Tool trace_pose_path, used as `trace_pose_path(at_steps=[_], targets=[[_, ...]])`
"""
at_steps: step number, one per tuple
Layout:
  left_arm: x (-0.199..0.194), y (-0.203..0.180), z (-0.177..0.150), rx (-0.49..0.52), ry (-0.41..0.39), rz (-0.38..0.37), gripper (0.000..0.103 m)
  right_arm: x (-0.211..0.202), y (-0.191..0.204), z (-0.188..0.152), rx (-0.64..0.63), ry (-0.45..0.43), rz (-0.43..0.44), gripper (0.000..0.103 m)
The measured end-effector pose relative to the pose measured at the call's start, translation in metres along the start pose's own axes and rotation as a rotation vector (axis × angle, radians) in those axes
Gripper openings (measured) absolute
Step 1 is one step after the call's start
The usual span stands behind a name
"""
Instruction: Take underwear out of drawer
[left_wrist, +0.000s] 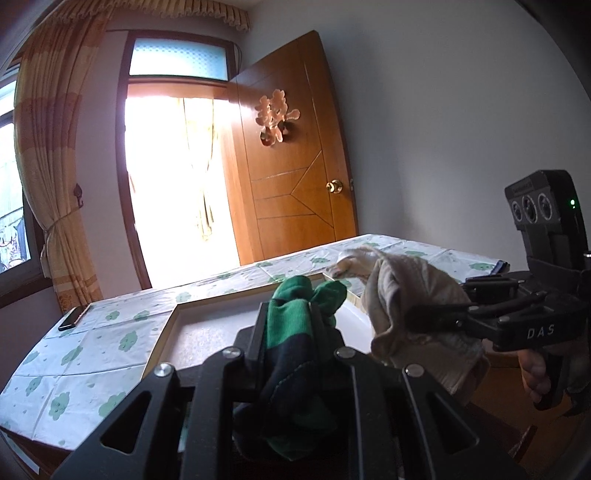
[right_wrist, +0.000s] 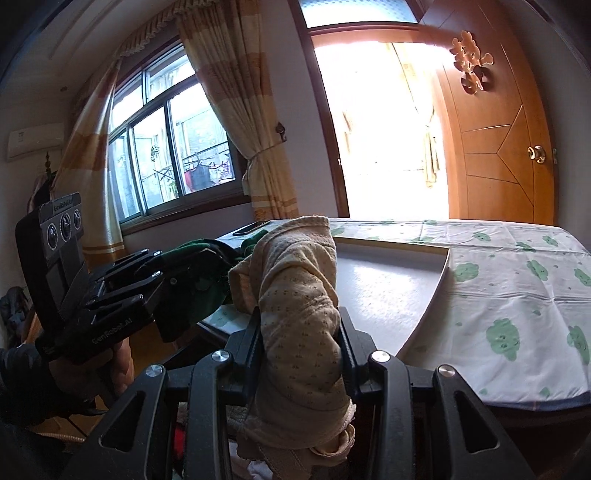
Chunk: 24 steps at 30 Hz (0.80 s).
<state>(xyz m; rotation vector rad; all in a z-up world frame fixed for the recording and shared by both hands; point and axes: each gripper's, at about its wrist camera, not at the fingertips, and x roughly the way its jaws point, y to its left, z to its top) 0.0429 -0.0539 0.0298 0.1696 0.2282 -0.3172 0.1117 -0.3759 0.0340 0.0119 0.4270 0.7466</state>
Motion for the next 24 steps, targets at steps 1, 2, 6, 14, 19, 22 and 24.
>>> trace_pose_path(at_steps=[1,2,6,14,19,22,24], targets=[[0.005,0.001,0.001,0.000,0.008,-0.002,0.016,0.002,-0.002,0.003,0.003,0.002,-0.003,0.039],[0.009,0.002,0.003,0.002,0.015,-0.001,0.016,0.004,-0.005,0.006,0.007,0.004,-0.008,0.039],[0.028,0.006,0.014,0.008,0.033,0.007,0.012,0.015,-0.016,0.017,0.029,0.021,-0.028,0.039],[0.061,-0.001,0.026,0.077,0.086,0.015,0.008,0.036,-0.036,0.032,0.068,0.055,-0.062,0.039],[0.059,0.008,0.016,0.012,0.127,-0.008,0.008,0.034,-0.043,0.029,0.081,0.050,-0.067,0.039],[0.039,0.006,-0.002,0.000,0.150,-0.031,0.024,0.025,-0.043,0.021,0.086,0.054,-0.061,0.040],[0.024,0.001,-0.018,0.014,0.171,-0.050,0.048,0.020,-0.041,0.016,0.072,0.058,-0.063,0.040]])
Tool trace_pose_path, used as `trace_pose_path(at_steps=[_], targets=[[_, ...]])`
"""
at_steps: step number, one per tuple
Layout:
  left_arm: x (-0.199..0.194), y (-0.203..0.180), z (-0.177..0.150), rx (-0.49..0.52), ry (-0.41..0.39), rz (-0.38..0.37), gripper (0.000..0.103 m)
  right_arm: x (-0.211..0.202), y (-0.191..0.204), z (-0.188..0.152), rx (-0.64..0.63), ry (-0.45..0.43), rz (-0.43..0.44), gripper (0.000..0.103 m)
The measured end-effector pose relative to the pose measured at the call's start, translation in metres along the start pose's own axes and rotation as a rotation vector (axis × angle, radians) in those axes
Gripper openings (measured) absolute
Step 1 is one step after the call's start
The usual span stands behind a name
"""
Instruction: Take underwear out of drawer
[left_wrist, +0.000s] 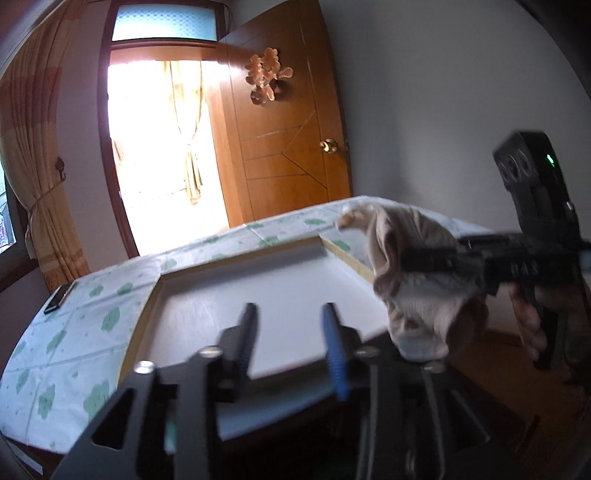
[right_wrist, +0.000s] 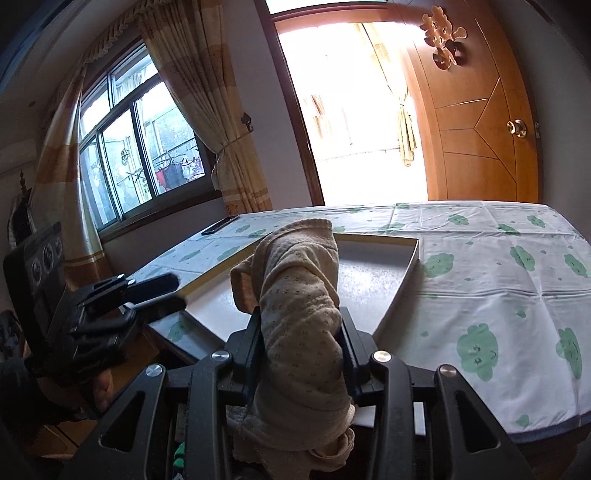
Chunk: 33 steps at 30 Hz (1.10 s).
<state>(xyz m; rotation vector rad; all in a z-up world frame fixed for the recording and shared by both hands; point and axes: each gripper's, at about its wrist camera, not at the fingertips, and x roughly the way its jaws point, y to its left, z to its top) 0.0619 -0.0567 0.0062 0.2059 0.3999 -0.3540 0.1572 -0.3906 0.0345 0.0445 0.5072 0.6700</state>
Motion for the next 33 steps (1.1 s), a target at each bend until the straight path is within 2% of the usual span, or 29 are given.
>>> trace_pose_path(at_steps=[4,6,9,11,15,17,18,19,20,21,23,25,28,33], targets=[[-0.011,-0.018,-0.033,0.031,0.093,-0.079,0.054,-0.005,0.010,-0.012,-0.066,0.013,-0.032,0.040],[-0.010,-0.028,-0.049,0.026,0.165,-0.137,0.069,-0.006,0.015,-0.017,-0.089,0.021,-0.032,0.040],[0.000,-0.046,-0.062,0.062,0.244,-0.178,0.077,-0.004,0.023,-0.021,-0.115,0.025,-0.030,0.040],[0.012,-0.060,-0.069,0.133,0.289,-0.162,0.079,-0.002,0.027,-0.023,-0.124,0.028,-0.021,0.040],[0.031,-0.084,-0.084,0.216,0.384,-0.190,0.080,-0.002,0.036,-0.026,-0.149,0.031,-0.009,0.040],[0.040,-0.092,-0.091,0.253,0.431,-0.176,0.080,-0.002,0.038,-0.028,-0.160,0.030,-0.011,0.040],[0.045,-0.092,-0.096,0.255,0.461,-0.169,0.074,-0.002,0.039,-0.029,-0.163,0.031,-0.013,0.040],[0.047,-0.091,-0.098,0.245,0.482,-0.178,0.061,-0.001,0.039,-0.029,-0.162,0.031,-0.013,0.040],[0.052,-0.088,-0.100,0.225,0.517,-0.192,0.031,-0.001,0.038,-0.030,-0.158,0.030,-0.012,0.040],[0.054,-0.085,-0.101,0.205,0.536,-0.191,0.030,-0.001,0.036,-0.030,-0.153,0.028,-0.011,0.040],[0.048,-0.082,-0.101,0.177,0.530,-0.189,0.024,-0.002,0.035,-0.030,-0.148,0.022,-0.012,0.040],[0.039,-0.077,-0.094,0.160,0.504,-0.192,0.022,-0.003,0.033,-0.029,-0.143,0.016,-0.012,0.040],[0.020,-0.065,-0.073,0.143,0.446,-0.185,0.021,-0.005,0.033,-0.026,-0.142,0.006,-0.011,0.040],[-0.022,-0.039,-0.021,0.067,0.301,-0.198,0.021,-0.015,0.036,-0.017,-0.144,-0.029,-0.006,0.040]])
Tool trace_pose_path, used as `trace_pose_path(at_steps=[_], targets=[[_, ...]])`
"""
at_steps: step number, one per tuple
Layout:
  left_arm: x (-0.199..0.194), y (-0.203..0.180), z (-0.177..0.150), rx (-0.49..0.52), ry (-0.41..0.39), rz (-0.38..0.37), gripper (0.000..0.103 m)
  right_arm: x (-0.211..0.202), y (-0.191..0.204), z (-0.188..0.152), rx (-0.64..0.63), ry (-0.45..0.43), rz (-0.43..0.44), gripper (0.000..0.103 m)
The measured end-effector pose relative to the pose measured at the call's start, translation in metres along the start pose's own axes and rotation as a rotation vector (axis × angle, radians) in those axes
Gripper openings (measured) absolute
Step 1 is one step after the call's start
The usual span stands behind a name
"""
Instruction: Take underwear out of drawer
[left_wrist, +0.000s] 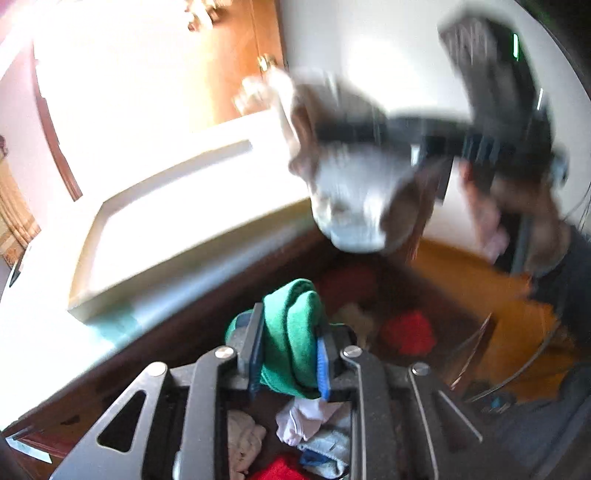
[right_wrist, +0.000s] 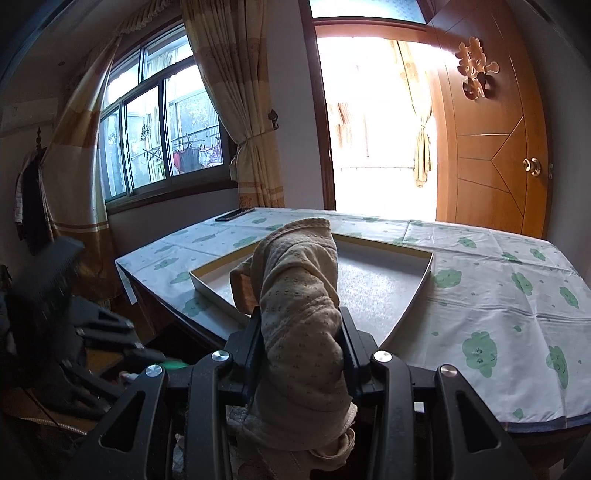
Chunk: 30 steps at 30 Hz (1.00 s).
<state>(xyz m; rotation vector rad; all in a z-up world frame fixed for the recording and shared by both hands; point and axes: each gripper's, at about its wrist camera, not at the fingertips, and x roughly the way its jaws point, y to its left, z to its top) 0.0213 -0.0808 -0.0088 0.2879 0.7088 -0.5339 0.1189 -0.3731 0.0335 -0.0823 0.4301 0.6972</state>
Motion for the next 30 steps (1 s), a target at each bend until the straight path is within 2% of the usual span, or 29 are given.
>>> trace_pose_path(at_steps=[4,8,11,15,18,25,30], targets=[[-0.041,0.011,0.024,-0.033,-0.109,-0.017,0.021,-0.003,-0.003,0.012,0.003,-0.012,-0.001,0.040],[-0.066,0.019,0.052,-0.023,-0.224,0.044,0.021,0.004,-0.012,0.025,0.016,-0.009,-0.010,0.040],[-0.068,0.030,0.071,0.005,-0.291,0.110,0.021,0.014,-0.023,0.037,0.036,-0.005,-0.023,0.040],[-0.046,0.051,0.092,0.013,-0.326,0.170,0.021,0.033,-0.047,0.053,0.105,0.014,-0.033,0.040],[-0.010,0.058,0.103,0.050,-0.337,0.206,0.021,0.051,-0.063,0.061,0.163,0.034,-0.030,0.040],[0.055,0.076,0.132,0.122,-0.315,0.255,0.021,0.102,-0.086,0.079,0.210,0.097,-0.075,0.040],[0.081,0.079,0.139,0.174,-0.302,0.276,0.021,0.138,-0.096,0.085,0.224,0.151,-0.115,0.041]])
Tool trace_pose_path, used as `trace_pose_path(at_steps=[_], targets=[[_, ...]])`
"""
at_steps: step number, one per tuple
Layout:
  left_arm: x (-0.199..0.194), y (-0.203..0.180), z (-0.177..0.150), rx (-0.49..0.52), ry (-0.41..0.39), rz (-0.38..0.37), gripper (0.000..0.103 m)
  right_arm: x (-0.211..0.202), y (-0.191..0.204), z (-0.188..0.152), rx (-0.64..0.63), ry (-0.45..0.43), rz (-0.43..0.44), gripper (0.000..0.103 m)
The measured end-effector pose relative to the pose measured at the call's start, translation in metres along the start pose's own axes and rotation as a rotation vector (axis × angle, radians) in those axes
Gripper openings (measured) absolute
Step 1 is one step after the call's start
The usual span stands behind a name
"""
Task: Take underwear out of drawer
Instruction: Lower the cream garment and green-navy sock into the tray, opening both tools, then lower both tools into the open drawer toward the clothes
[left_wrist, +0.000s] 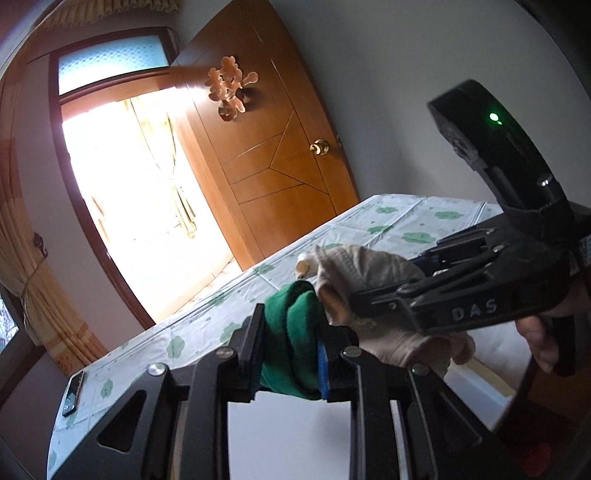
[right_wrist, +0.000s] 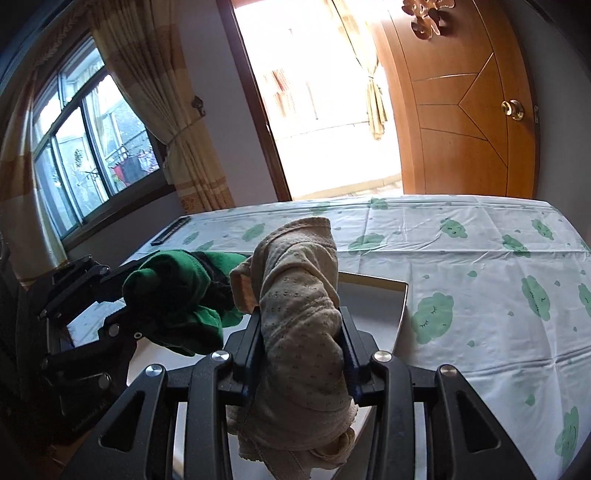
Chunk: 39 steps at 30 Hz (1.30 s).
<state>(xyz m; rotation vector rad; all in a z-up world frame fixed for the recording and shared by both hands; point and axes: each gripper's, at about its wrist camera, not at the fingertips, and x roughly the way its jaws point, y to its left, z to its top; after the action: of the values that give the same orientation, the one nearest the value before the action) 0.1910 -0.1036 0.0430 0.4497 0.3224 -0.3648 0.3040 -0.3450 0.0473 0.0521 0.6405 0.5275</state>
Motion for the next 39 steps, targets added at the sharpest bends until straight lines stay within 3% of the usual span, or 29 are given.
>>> trace_pose_path(at_steps=[4,6,7,8,9,11,12,16,24,31,39], targets=[[0.021,-0.015,-0.008,0.104,0.035,-0.001,0.022,0.019,-0.003,0.002,-0.006,0.034,-0.047,0.041],[0.032,-0.023,-0.014,0.167,0.061,0.027,0.030,0.029,-0.009,0.002,0.005,0.066,-0.054,0.049],[0.035,-0.027,-0.016,0.184,0.067,0.038,0.031,0.028,-0.011,0.002,0.008,0.054,-0.072,0.060],[0.034,-0.029,-0.018,0.196,0.069,0.038,0.037,0.026,-0.014,0.001,0.017,0.043,-0.075,0.074],[0.033,-0.031,-0.019,0.205,0.070,0.040,0.051,0.022,-0.017,0.000,0.034,0.038,-0.055,0.078],[0.021,-0.034,-0.018,0.219,0.040,0.075,0.075,0.017,-0.018,-0.004,0.033,0.036,-0.045,0.079],[0.012,-0.033,-0.017,0.220,0.020,0.082,0.078,0.011,-0.017,-0.007,0.014,0.033,-0.065,0.079],[-0.020,-0.027,-0.013,0.174,-0.007,0.082,0.079,-0.012,-0.011,-0.023,-0.037,0.008,-0.080,0.079],[-0.099,-0.021,-0.037,0.063,-0.067,0.068,0.089,-0.088,0.005,-0.077,-0.100,-0.062,0.004,0.080],[-0.140,-0.018,-0.073,-0.039,-0.026,0.030,0.091,-0.131,0.025,-0.126,-0.155,-0.073,0.049,0.081],[-0.162,-0.022,-0.130,-0.103,0.088,0.011,0.092,-0.148,0.059,-0.178,-0.338,-0.067,0.040,0.082]])
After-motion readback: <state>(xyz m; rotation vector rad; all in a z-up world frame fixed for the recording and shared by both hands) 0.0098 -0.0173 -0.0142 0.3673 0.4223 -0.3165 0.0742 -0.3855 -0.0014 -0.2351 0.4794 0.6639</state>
